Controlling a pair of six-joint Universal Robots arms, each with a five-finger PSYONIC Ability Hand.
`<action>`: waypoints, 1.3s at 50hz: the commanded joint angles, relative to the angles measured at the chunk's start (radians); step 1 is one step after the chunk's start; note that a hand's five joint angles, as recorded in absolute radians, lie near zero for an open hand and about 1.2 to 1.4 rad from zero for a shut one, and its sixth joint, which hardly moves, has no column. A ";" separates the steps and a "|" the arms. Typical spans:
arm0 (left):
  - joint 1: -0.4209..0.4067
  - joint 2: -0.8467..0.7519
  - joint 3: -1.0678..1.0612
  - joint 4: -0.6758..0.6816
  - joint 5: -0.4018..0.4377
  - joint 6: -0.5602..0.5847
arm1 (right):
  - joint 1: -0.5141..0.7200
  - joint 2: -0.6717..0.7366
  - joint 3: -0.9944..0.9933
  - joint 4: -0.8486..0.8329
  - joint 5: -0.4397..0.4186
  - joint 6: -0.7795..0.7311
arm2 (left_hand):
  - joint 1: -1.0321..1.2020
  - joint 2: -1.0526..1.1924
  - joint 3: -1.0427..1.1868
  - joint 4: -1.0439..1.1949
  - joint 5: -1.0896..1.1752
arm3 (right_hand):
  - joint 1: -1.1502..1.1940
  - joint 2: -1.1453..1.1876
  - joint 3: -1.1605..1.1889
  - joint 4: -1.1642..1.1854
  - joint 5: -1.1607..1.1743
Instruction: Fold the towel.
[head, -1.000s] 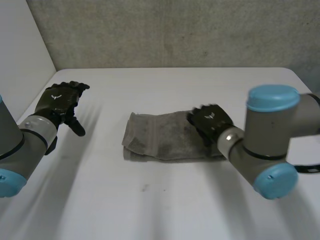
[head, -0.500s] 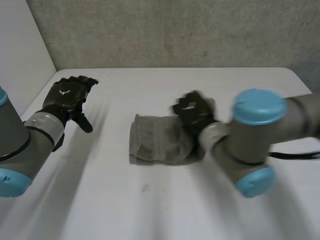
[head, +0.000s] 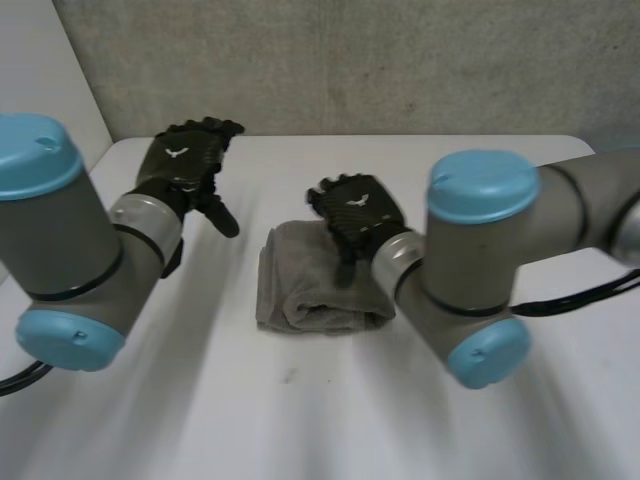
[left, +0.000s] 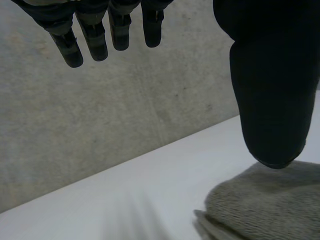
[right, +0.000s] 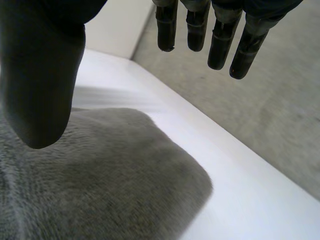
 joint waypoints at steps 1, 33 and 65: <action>-0.074 -0.057 0.063 -0.016 -0.037 -0.002 | -0.080 -0.071 0.097 0.007 -0.008 0.090 | 0.016 0.020 0.020 0.018 -0.017 | -0.055 -0.069 -0.062 -0.079 -0.055; -0.147 -0.438 0.174 -0.028 -0.083 -0.012 | -0.124 0.258 -0.161 0.148 -0.075 0.093 | 0.031 0.035 0.034 0.033 -0.002 | -0.055 -0.069 -0.062 -0.079 -0.055; 0.070 0.194 0.194 -0.318 -0.078 -0.025 | -0.250 -0.403 -0.001 0.217 0.166 0.087 | 0.019 0.023 0.022 0.021 -0.014 | -0.055 -0.069 -0.062 -0.079 -0.055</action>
